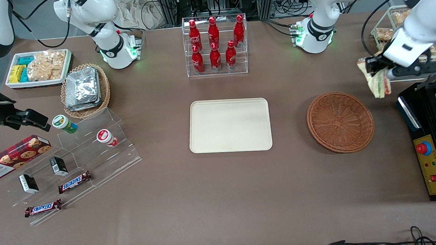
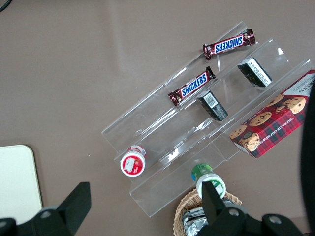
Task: Place sandwich from basket to tray
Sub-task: 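Lift the sandwich out of the basket with the left gripper, then carry the sandwich over the cream tray and lower it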
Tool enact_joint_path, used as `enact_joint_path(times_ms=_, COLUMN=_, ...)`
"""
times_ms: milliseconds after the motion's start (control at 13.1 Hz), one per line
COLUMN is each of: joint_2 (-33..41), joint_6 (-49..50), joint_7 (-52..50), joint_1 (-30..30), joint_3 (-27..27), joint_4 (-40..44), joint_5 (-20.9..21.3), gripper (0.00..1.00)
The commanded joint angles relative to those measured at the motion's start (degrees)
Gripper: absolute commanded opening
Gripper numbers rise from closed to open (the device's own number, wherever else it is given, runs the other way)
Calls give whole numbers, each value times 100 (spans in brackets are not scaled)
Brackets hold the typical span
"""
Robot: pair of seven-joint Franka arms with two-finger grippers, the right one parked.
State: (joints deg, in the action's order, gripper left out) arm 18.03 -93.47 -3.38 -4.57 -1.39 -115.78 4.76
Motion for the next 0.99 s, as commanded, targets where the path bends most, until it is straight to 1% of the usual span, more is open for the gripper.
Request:
enact_joint_path(times_ms=0, joint_2=-413, joint_6=627, joint_7=259, joint_1=-35, joint_3=7, joint_4=914, joint_5=34, gripper=0)
enact_joint_path(times_ms=229, joint_2=-589, joint_6=804, joint_7=285, joint_1=-44, joint_3=16, joint_4=1250, joint_5=-28, gripper=0)
enact_joint_path(times_ms=306, joint_2=-616, joint_6=804, joint_7=172, joint_1=-114, joint_3=129, joint_4=1268, joint_5=-37, gripper=0)
enact_joint_path(times_ms=459, joint_2=-703, joint_6=795, joint_7=-554, joint_1=-114, joint_3=760, joint_4=1329, joint_5=-37, gripper=0)
enact_joint_path(times_ms=535, joint_2=-887, joint_6=830, joint_7=-933, joint_1=-114, joint_3=1102, joint_4=1556, joint_5=-63, gripper=0)
enact_joint_path(times_ms=688, joint_2=-1369, joint_6=1058, joint_7=-1968, joint_1=-114, joint_3=1814, joint_4=2153, joint_5=-352, gripper=0)
enact_joint_path(times_ms=765, joint_2=-1676, joint_6=1198, joint_7=-2539, joint_1=-114, joint_3=2201, joint_4=2521, joint_5=-379, gripper=0)
enact_joint_path(times_ms=918, joint_2=-2126, joint_6=1235, joint_7=-3288, joint_1=-123, joint_3=2834, joint_4=3006, joint_5=-371, gripper=0)
